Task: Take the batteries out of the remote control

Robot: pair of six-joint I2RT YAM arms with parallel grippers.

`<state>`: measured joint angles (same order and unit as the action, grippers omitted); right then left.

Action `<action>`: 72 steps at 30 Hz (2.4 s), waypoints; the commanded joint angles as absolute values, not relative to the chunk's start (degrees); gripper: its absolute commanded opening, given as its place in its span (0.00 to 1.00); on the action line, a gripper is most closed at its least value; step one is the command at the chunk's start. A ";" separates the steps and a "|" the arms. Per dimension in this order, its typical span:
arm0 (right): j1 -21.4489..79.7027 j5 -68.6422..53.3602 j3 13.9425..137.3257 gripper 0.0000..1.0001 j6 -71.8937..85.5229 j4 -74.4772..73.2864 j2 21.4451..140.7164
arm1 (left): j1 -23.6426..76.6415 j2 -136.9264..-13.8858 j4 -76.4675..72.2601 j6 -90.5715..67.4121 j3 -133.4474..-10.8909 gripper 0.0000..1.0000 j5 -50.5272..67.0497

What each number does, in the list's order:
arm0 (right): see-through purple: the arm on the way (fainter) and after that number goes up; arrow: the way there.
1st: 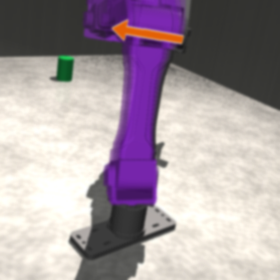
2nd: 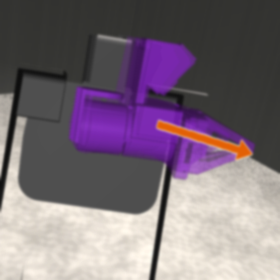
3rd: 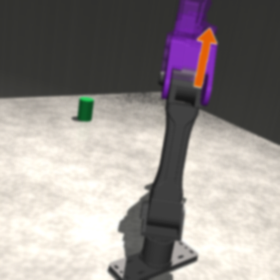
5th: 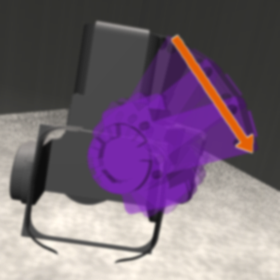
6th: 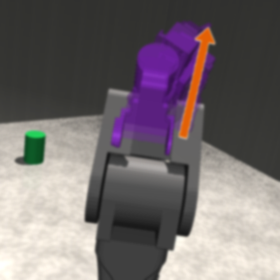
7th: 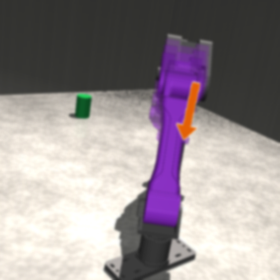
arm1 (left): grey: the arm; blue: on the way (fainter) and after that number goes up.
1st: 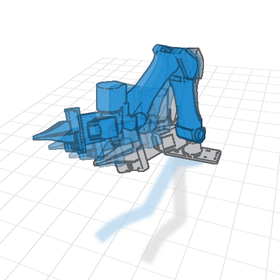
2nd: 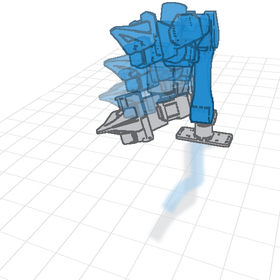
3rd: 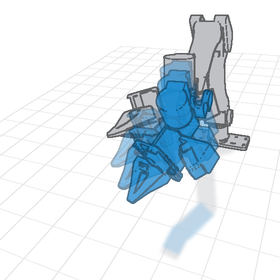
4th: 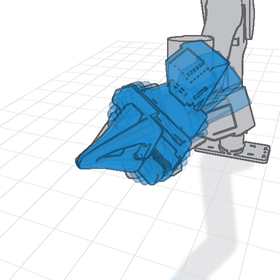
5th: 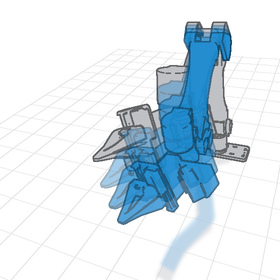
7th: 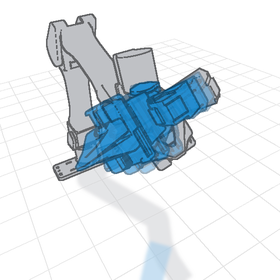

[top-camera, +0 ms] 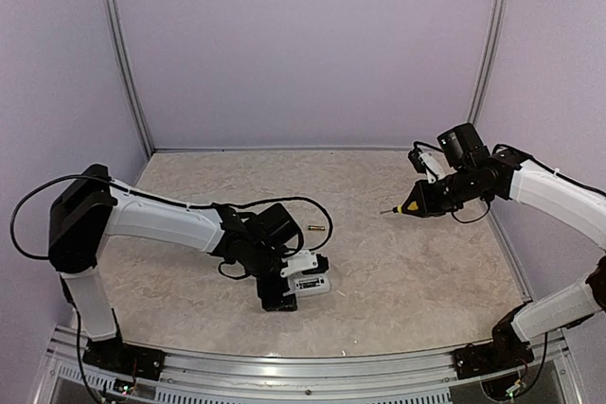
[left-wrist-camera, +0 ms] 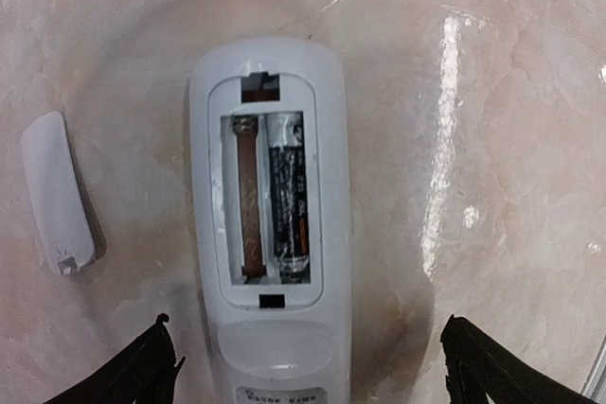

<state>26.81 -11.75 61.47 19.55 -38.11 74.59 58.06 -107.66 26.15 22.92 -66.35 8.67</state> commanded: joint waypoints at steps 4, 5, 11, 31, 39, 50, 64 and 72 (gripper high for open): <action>28.84 -15.40 65.31 0.00 19.07 -42.18 77.09 | 53.68 -101.00 20.93 21.57 -57.10 0.90 9.19; 29.62 -15.22 65.80 0.00 19.12 -42.56 77.56 | 53.37 -100.59 20.19 21.54 -56.05 0.89 9.30; 36.18 -12.49 69.42 0.00 20.82 -44.54 80.83 | 52.91 -100.09 14.49 21.20 -52.42 0.81 10.15; 51.06 -10.20 78.64 0.00 28.16 -48.59 91.35 | 54.50 -98.26 9.16 12.24 -53.17 0.32 9.01; 54.24 -10.35 79.18 0.00 31.09 -48.26 93.26 | 57.10 -98.03 9.03 8.86 -55.69 0.22 5.53; 56.23 -8.25 79.24 0.00 32.22 -47.38 95.93 | 58.52 -99.75 10.90 7.40 -58.01 0.17 3.75; 56.88 -6.43 78.75 0.00 31.92 -48.14 96.69 | 58.64 -101.28 12.67 6.94 -59.72 0.13 3.28; 58.13 -1.60 79.99 0.00 31.77 -51.59 98.21 | 58.67 -102.78 14.20 5.84 -61.20 0.10 2.34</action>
